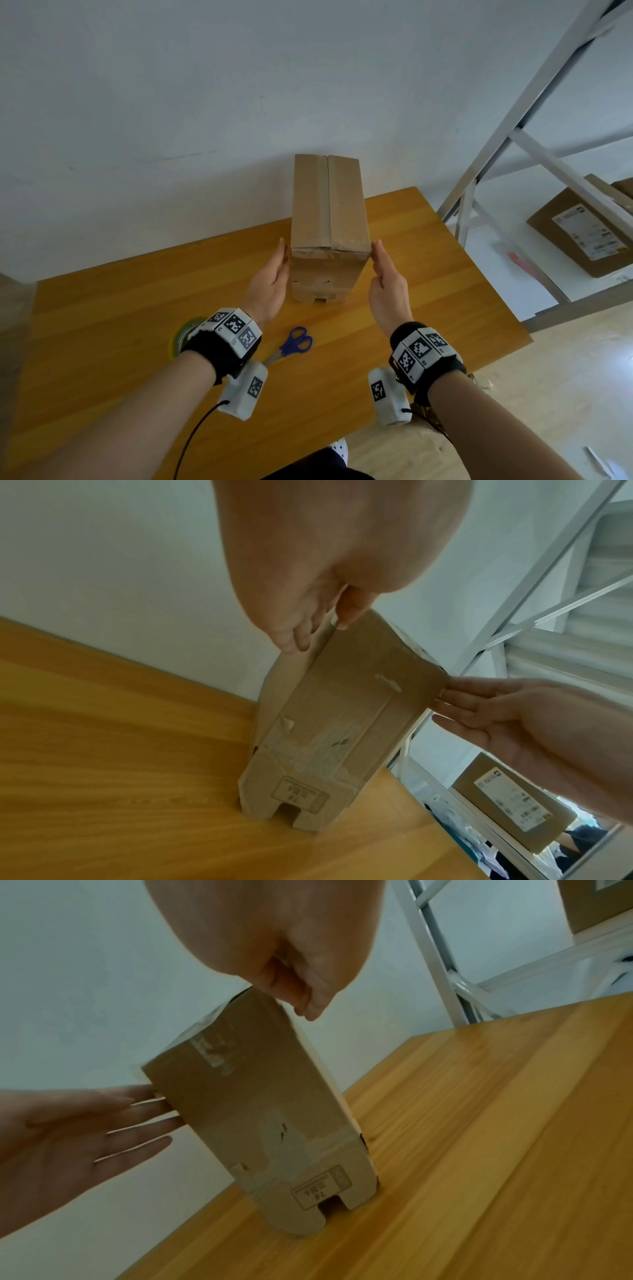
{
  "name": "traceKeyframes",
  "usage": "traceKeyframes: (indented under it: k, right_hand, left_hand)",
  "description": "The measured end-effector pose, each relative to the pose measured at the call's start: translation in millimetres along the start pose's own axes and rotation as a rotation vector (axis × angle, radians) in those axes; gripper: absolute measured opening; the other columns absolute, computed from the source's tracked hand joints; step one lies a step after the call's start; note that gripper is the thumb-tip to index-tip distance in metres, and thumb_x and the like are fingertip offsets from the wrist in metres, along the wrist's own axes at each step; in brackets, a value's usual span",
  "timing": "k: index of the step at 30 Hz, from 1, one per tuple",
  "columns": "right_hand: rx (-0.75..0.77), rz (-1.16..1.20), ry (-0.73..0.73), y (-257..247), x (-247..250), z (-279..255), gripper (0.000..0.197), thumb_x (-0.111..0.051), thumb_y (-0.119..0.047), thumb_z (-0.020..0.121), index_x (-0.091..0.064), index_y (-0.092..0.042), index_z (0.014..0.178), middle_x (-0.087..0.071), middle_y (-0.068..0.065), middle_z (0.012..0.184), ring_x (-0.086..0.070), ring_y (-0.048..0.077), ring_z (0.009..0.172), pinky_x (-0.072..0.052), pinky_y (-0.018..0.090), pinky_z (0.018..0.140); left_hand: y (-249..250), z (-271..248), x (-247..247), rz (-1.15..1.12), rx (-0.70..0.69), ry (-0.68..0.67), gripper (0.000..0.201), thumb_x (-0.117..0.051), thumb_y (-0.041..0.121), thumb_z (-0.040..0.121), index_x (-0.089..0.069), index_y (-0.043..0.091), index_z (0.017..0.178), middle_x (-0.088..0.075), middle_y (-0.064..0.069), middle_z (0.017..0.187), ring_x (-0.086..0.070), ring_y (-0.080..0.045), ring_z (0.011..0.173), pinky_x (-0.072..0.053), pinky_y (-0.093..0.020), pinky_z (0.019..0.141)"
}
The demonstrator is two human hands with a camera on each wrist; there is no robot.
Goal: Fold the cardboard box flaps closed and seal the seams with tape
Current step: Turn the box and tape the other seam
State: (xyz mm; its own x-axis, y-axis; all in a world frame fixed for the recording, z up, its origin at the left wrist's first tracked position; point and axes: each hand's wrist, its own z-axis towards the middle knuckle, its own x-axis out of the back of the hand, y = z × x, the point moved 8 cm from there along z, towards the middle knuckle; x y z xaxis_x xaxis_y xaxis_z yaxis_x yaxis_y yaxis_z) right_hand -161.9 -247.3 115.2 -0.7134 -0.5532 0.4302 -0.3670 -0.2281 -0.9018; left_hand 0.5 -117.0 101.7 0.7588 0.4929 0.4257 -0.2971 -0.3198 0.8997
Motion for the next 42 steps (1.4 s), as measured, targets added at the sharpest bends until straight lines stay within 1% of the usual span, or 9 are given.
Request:
traceKeyframes:
  k: [3, 5, 8, 12, 17, 23, 26, 33, 42]
  right_hand:
    - [0.055, 0.0, 0.113, -7.4, 16.6, 2.1, 0.047, -0.039, -0.01, 0.101, -0.032, -0.016, 0.147, -0.06, 0.004, 0.127, -0.053, 0.018, 0.11, -0.048, 0.019, 0.087]
    - [0.107, -0.006, 0.114, -13.1, 18.6, 6.0, 0.044, -0.044, -0.021, 0.101, -0.037, -0.02, 0.144, -0.057, -0.003, 0.131, -0.053, 0.01, 0.12, -0.046, 0.019, 0.098]
    - [0.18, -0.034, 0.076, -15.7, 14.3, 13.3, 0.041, -0.048, -0.025, 0.099, -0.043, -0.024, 0.14, -0.045, -0.002, 0.145, -0.038, 0.006, 0.134, -0.035, 0.022, 0.109]
    - [0.235, -0.114, 0.071, -10.4, 8.8, 20.9, 0.036, -0.053, -0.025, 0.096, -0.054, -0.022, 0.132, -0.044, 0.002, 0.146, -0.039, 0.0, 0.128, -0.032, 0.006, 0.101]
    - [0.296, -0.136, 0.116, -7.8, 9.6, 25.0, 0.034, -0.058, -0.02, 0.093, -0.06, -0.017, 0.127, -0.049, 0.008, 0.14, -0.045, 0.005, 0.124, -0.034, 0.005, 0.099]
    - [0.271, -0.187, 0.129, -7.9, 11.0, 26.6, 0.046, -0.068, -0.014, 0.085, -0.057, -0.019, 0.13, -0.048, 0.007, 0.142, -0.045, 0.007, 0.124, -0.042, 0.029, 0.106]
    - [0.299, -0.228, 0.138, -13.9, 4.7, 23.3, 0.055, -0.073, -0.027, 0.081, -0.054, -0.022, 0.133, -0.038, 0.003, 0.149, -0.036, 0.004, 0.13, -0.035, 0.022, 0.106]
    - [0.518, -0.349, 0.167, -38.9, -20.4, 30.4, 0.029, -0.055, -0.03, 0.089, -0.072, -0.015, 0.107, -0.05, 0.016, 0.139, -0.047, 0.034, 0.127, -0.045, 0.056, 0.096]
    - [0.527, -0.299, 0.125, -41.5, -21.7, 37.3, 0.022, -0.064, -0.021, 0.087, -0.074, -0.008, 0.101, -0.061, 0.015, 0.127, -0.05, 0.035, 0.126, -0.049, 0.045, 0.097]
  left_hand:
    - [8.0, 4.2, 14.9, 0.054, -0.118, 0.048, 0.045, -0.027, 0.022, 0.101, -0.02, 0.023, 0.145, -0.031, 0.01, 0.146, -0.034, -0.002, 0.131, -0.029, -0.014, 0.104]
    - [14.8, 7.2, 17.3, 0.09, -0.177, 0.043, 0.044, -0.028, 0.024, 0.101, -0.021, 0.025, 0.144, -0.021, 0.006, 0.153, -0.019, -0.003, 0.139, -0.019, -0.014, 0.109]
    - [21.2, 12.5, 11.6, 0.148, -0.212, 0.005, 0.045, -0.028, 0.03, 0.1, -0.02, 0.03, 0.144, -0.013, 0.007, 0.155, -0.012, -0.001, 0.138, -0.017, -0.018, 0.11]
    - [22.3, 21.1, 2.8, 0.252, -0.238, -0.033, 0.044, -0.029, 0.034, 0.1, -0.022, 0.037, 0.143, -0.004, 0.011, 0.156, -0.008, 0.003, 0.134, -0.018, -0.018, 0.106]
    - [21.5, 26.2, 4.8, 0.254, -0.28, 0.046, 0.043, -0.035, 0.03, 0.099, -0.025, 0.042, 0.139, -0.01, 0.014, 0.153, -0.016, 0.001, 0.132, -0.025, -0.018, 0.104]
    - [25.6, 31.2, 6.7, 0.239, -0.299, 0.081, 0.04, -0.043, 0.027, 0.097, -0.036, 0.037, 0.135, -0.017, 0.005, 0.155, -0.019, -0.002, 0.134, -0.027, -0.018, 0.104]
    - [32.2, 30.3, 1.9, 0.289, -0.308, 0.064, 0.039, -0.046, 0.036, 0.094, -0.044, 0.034, 0.133, -0.009, 0.003, 0.157, -0.019, -0.013, 0.14, -0.027, -0.024, 0.106]
    - [43.1, 36.9, -9.4, 0.311, -0.31, 0.061, 0.033, -0.051, 0.033, 0.091, -0.054, 0.031, 0.124, -0.022, -0.002, 0.154, -0.016, -0.03, 0.142, -0.023, -0.042, 0.114]
    - [40.6, 45.5, -8.4, 0.38, -0.324, 0.06, 0.032, -0.047, 0.039, 0.09, -0.059, 0.027, 0.118, -0.048, -0.009, 0.139, -0.043, -0.042, 0.127, -0.035, -0.057, 0.105]
